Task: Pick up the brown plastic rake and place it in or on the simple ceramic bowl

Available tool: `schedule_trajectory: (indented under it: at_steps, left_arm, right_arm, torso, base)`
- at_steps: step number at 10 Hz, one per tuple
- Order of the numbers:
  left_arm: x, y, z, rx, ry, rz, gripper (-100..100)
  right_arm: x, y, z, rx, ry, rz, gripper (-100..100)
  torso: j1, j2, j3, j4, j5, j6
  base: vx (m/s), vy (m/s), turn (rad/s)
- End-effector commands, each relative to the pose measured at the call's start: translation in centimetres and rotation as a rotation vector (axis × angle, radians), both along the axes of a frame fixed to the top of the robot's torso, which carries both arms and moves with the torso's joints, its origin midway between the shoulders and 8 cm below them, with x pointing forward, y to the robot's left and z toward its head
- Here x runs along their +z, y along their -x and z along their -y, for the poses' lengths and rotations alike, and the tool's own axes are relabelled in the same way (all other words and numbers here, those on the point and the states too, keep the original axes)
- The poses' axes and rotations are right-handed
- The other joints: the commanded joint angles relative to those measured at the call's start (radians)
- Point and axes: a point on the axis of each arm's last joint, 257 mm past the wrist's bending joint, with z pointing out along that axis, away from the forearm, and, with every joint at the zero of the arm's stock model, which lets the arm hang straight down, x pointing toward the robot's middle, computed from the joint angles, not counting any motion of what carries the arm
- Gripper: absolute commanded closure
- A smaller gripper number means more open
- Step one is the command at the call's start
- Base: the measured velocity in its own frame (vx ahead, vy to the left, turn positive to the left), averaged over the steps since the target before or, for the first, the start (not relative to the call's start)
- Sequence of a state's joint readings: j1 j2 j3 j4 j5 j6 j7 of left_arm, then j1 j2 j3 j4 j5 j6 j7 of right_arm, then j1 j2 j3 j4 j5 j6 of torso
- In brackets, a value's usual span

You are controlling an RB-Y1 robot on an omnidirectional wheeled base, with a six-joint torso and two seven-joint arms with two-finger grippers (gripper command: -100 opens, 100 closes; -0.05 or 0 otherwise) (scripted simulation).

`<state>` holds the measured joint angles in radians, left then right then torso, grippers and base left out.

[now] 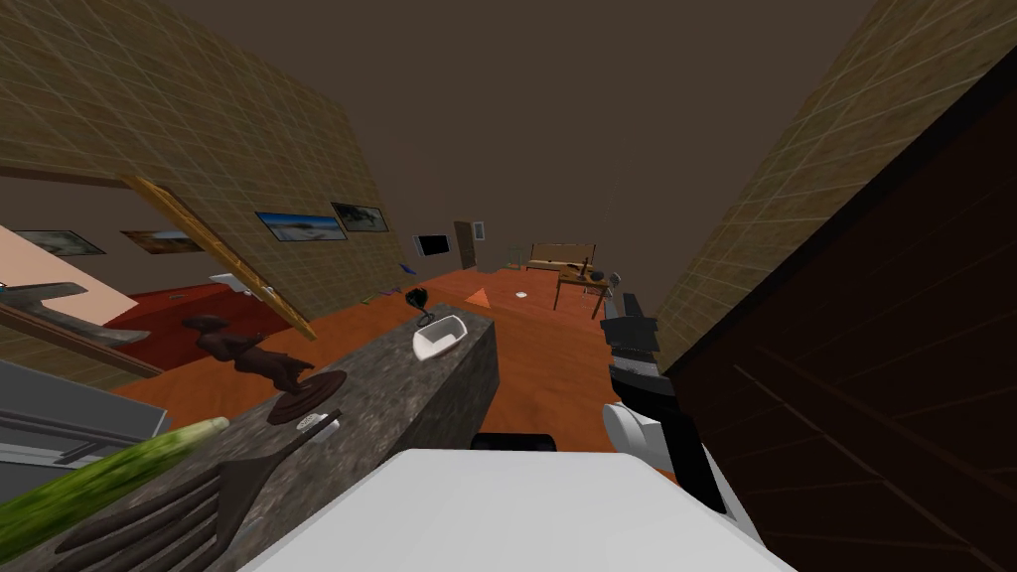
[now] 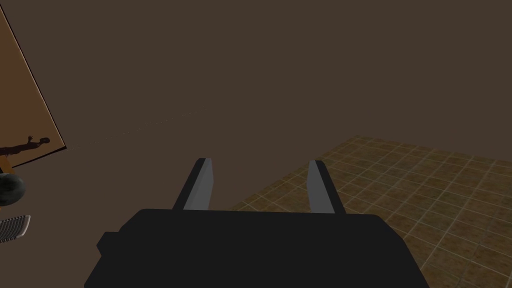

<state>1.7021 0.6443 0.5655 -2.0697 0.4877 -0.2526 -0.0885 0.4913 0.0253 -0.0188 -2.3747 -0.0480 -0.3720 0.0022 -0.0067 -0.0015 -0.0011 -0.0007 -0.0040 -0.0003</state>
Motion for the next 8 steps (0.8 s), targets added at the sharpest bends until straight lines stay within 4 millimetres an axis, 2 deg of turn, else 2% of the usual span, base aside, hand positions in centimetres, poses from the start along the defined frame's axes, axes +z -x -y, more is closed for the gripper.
schedule_trajectory:
  at_steps: [1,5,8]
  left_arm:
    - [1.3,-0.3,0.1,-0.035,-0.027,-0.014,100]
    - [3.7,-1.2,0.6,-0.099,-0.063,-0.04,100]
    - [5.0,-1.8,1.0,-0.12,-0.063,-0.045,100]
  right_arm:
    - [0.0,0.0,0.0,0.0,0.0,0.0,0]
    - [0.0,0.0,0.0,0.0,0.0,0.0,0]
    - [0.0,0.0,0.0,0.0,0.0,0.0,0]
  torso:
    - [0.0,0.0,0.0,0.0,0.0,0.0]
    - [-0.002,-0.001,-0.001,0.0,-0.001,0.001]
    - [-0.002,-0.003,-0.002,-0.001,-0.001,0.001]
  base:
    - [0.013,-0.039,0.03]
    - [0.022,-0.038,0.022]
    - [0.059,-0.041,0.005]
